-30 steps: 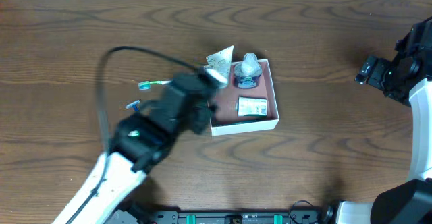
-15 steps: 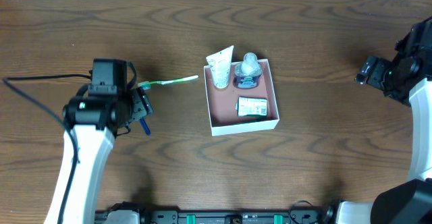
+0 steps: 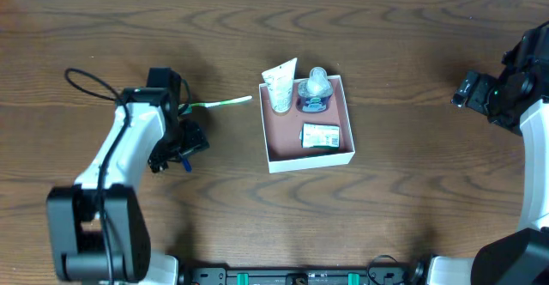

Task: Pack container
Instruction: 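Grasp the blue razor handle with the left gripper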

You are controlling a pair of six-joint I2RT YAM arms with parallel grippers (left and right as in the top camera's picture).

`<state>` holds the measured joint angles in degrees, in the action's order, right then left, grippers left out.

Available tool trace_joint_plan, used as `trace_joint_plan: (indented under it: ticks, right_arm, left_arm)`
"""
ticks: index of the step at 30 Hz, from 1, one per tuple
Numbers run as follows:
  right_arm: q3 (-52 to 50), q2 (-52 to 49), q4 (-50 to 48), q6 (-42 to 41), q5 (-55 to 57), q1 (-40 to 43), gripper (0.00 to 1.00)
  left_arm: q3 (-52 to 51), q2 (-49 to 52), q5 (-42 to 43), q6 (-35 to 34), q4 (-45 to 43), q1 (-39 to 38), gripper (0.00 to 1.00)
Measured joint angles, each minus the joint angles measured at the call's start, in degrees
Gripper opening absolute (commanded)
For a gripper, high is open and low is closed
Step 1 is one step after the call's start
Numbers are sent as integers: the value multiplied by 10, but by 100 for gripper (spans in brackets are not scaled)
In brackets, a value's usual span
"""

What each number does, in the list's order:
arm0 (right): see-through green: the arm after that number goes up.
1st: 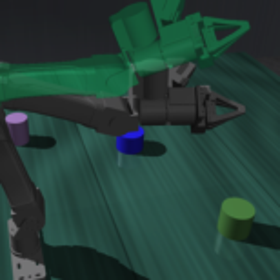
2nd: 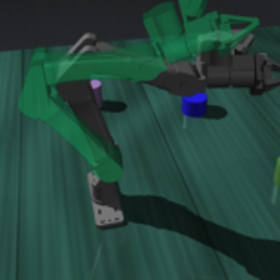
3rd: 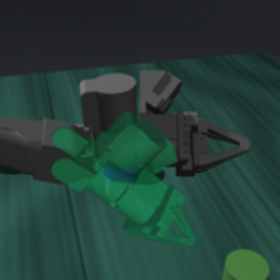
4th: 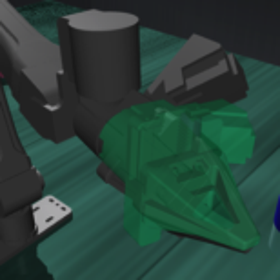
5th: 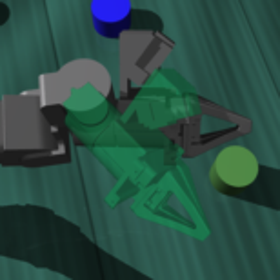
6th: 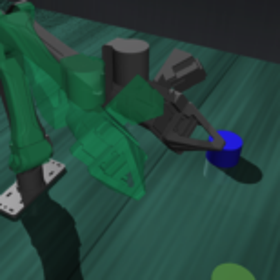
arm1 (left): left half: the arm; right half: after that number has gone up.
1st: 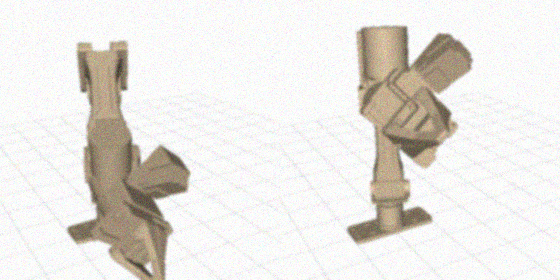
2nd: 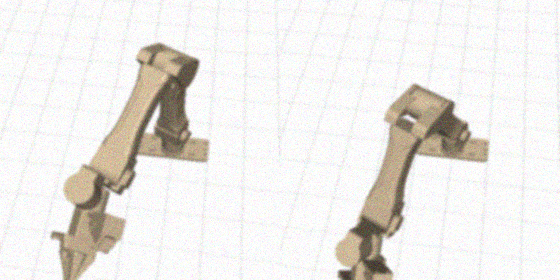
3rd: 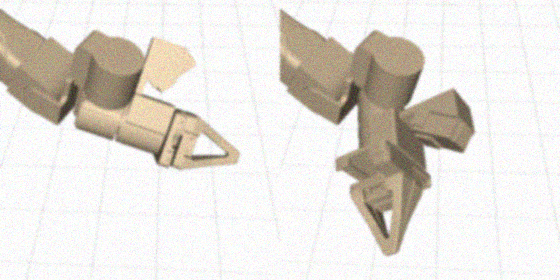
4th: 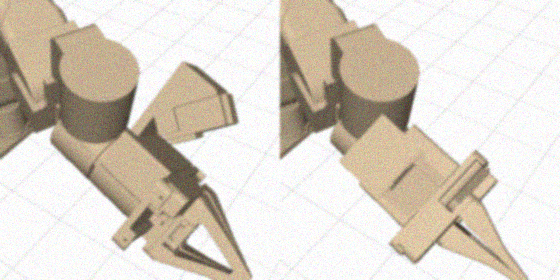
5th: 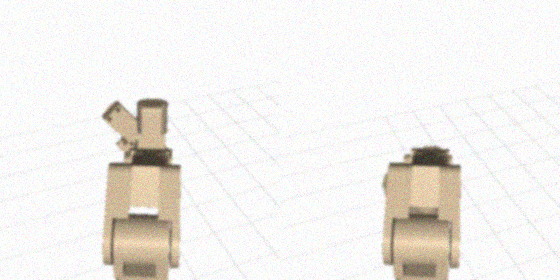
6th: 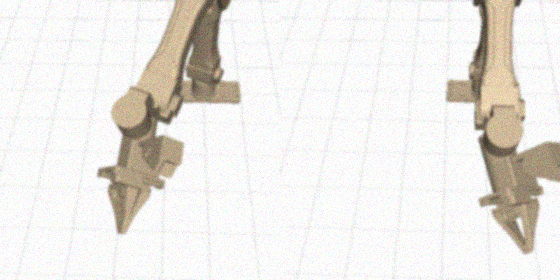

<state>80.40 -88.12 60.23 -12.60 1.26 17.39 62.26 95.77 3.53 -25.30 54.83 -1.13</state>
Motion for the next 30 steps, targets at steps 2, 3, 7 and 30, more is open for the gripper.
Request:
trace_joint_plan:
  ticks: [2,3,7,30]
  right_arm:
    - [0,0,0,0,0,0,99]
    - [0,0,0,0,0,0,99]
    - [0,0,0,0,0,0,99]
    - [0,0,0,0,0,0,99]
  left_arm:
    - [0,19,8,-3,-3,1,82]
    - [0,27,14,-4,-7,3,82]
    - [0,48,35,-5,-21,12,82]
    - [-9,64,51,9,-90,58,76]
